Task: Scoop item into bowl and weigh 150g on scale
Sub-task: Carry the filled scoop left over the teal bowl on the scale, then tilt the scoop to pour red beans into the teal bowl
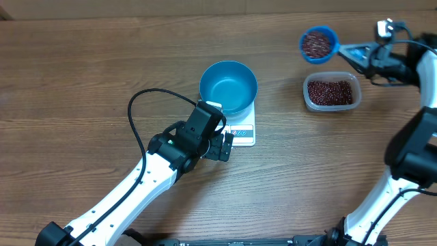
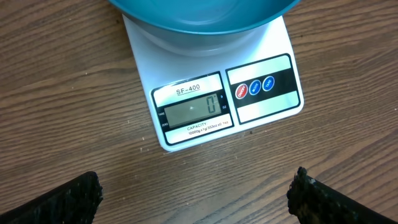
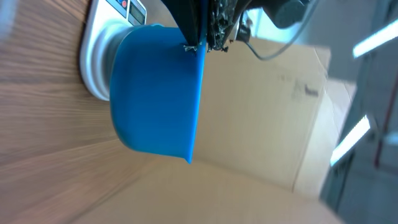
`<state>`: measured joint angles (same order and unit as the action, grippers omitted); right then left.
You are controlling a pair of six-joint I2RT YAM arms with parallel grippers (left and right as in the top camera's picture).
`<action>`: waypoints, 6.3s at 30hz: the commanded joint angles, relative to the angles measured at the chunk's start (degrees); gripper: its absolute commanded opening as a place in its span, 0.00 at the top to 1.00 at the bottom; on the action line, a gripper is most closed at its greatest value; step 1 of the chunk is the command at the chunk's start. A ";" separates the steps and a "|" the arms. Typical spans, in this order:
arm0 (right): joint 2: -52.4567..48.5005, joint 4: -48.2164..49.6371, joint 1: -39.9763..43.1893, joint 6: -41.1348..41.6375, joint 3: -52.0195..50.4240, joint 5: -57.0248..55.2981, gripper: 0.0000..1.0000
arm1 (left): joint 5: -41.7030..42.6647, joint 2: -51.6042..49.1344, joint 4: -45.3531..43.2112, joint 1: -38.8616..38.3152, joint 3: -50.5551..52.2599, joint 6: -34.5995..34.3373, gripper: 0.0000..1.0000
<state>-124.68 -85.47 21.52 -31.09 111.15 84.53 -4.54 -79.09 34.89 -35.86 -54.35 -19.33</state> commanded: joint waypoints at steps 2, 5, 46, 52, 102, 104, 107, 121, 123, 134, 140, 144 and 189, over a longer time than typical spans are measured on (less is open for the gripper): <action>0.37 1.01 -6.80 -0.26 5.35 -1.90 0.96 | -0.48 0.33 0.00 0.22 0.66 0.92 0.01; 0.37 1.88 -10.64 -0.26 6.03 -2.84 0.96 | -0.48 0.33 0.00 0.22 0.66 0.92 0.01; 1.16 17.51 -34.29 -0.28 11.78 -37.81 0.96 | -0.46 0.33 0.00 0.22 0.66 0.92 0.01; 2.56 15.26 -35.67 -0.35 13.03 -40.26 0.96 | -0.46 0.33 0.00 0.22 0.66 0.92 0.01; 6.19 15.23 -37.70 2.60 13.00 -49.35 0.96 | -0.39 0.33 0.00 0.22 0.66 0.92 0.01; 6.19 15.15 -37.68 2.58 13.00 -49.35 0.96 | -0.39 0.33 -0.02 0.22 0.66 0.92 0.00; 6.19 15.13 -37.68 2.56 13.00 -49.35 0.96 | -0.39 0.33 0.00 0.22 0.66 0.92 0.00; 6.19 15.10 -37.68 2.78 13.00 -49.37 0.96 | -0.39 0.33 0.00 0.22 0.66 0.92 0.00; 6.29 15.13 -37.70 2.78 13.03 -49.37 0.96 | -0.37 0.33 0.00 0.22 0.66 0.92 0.00; 8.24 15.85 -37.70 2.78 13.07 -51.74 0.96 | -0.39 0.33 0.00 0.22 0.66 0.92 0.00; 8.28 15.39 -37.70 2.75 13.07 -52.54 0.96 | -0.39 0.33 0.00 0.22 0.66 0.92 0.00; 8.33 15.08 -38.25 2.69 13.07 -52.63 0.96 | -0.37 0.33 0.00 0.22 0.66 0.92 0.00; 10.21 15.98 -43.30 3.87 13.05 -65.99 0.96 | -0.37 0.33 0.00 0.22 0.66 0.92 0.00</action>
<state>-117.38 -70.28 -21.47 -28.53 122.15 18.81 -4.54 -79.09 34.89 -35.86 -54.35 -19.33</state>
